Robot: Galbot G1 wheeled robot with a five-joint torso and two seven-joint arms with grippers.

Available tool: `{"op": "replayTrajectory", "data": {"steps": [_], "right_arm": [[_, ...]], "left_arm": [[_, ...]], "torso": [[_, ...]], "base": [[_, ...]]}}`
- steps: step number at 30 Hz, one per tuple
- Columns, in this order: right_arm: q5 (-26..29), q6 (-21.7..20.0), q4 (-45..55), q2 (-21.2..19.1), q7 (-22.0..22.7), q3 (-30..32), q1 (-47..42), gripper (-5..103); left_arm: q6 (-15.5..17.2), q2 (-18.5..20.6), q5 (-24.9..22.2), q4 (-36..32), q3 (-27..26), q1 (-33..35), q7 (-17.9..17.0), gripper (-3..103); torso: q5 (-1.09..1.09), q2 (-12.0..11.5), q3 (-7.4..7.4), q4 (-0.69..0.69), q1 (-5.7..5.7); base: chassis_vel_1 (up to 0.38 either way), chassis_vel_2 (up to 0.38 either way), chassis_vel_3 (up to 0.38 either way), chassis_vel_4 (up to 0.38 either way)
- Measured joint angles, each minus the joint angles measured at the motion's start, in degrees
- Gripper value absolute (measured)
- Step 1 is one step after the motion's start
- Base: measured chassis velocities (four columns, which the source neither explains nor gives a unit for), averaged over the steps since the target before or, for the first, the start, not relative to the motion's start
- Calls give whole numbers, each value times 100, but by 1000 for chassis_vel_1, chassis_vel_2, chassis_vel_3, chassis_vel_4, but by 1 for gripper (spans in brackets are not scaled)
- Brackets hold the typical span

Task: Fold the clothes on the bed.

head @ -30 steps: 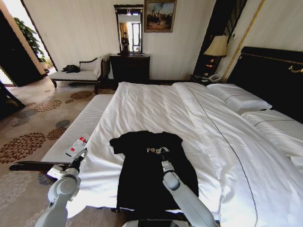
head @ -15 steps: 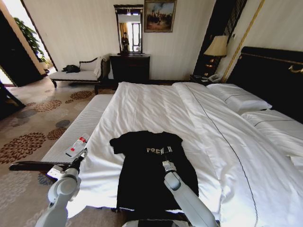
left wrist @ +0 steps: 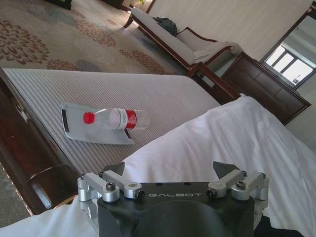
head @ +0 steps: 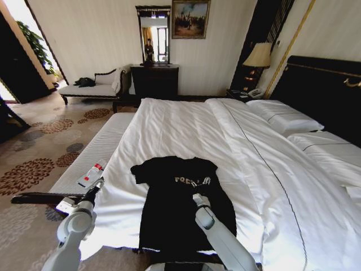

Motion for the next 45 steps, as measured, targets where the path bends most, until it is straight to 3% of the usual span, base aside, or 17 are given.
{"op": "replayTrajectory", "data": {"steps": [1, 3, 9, 12, 16, 18, 21, 31, 42, 45], "right_arm": [[-30, -2, -24, 4, 13, 6, 5, 74], [-72, -8, -72, 19, 47, 8, 20, 63], [-91, -28, -140, 46, 88, 8, 56, 46], [-94, -31, -183, 58, 105, 13, 81, 30], [-92, -6, -212, 69, 105, 24, 101, 19], [-85, 50, -229, 72, 97, 25, 110, 13], [-100, 512, -342, 98, -68, 47, 154, 1], [27, 1535, -208, 73, -681, -59, 82, 0], [-121, 1636, -171, 44, -614, 19, 22, -3], [-116, 1872, -6, 24, -739, 73, -55, 7]], "left_arm": [[-1, 0, 0, 6, 2, -3, 0, 100], [-2, -2, 4, 21, 10, -10, 0, 100], [-5, -4, 10, 42, 19, -25, 0, 100], [-8, -1, 10, 53, 22, -33, -1, 100], [-10, 2, 10, 67, 23, -39, 0, 100], [-12, 2, 10, 69, 23, -41, 0, 100], [-16, -3, 11, 71, 28, -44, 0, 100], [-27, -7, 26, 70, 30, -32, 4, 100], [-28, 20, 26, 29, 11, 7, 6, 100], [-29, 17, 26, 20, 11, 9, 6, 100]], "torso": [[0, 0, 0, 0, 0], [0, 0, 0, 0, 0], [0, 0, 0, 0, 0], [0, -1, 0, 0, 0], [0, -1, 0, -1, 0], [0, -1, 0, -1, 0], [0, -1, 0, -2, 0], [-1, -1, 0, 0, 0], [0, -1, 0, 0, 0], [0, -1, 0, 0, 0]], "base": [[0, 0, 0, 0], [0, 0, 0, 0], [0, 0, 0, 0], [0, 0, 0, 0], [0, 0, 0, 0], [0, 0, 0, 0], [0, 0, 0, 0], [0, 0, 0, 0], [0, 0, 0, 0], [0, 0, 0, 0]]}}
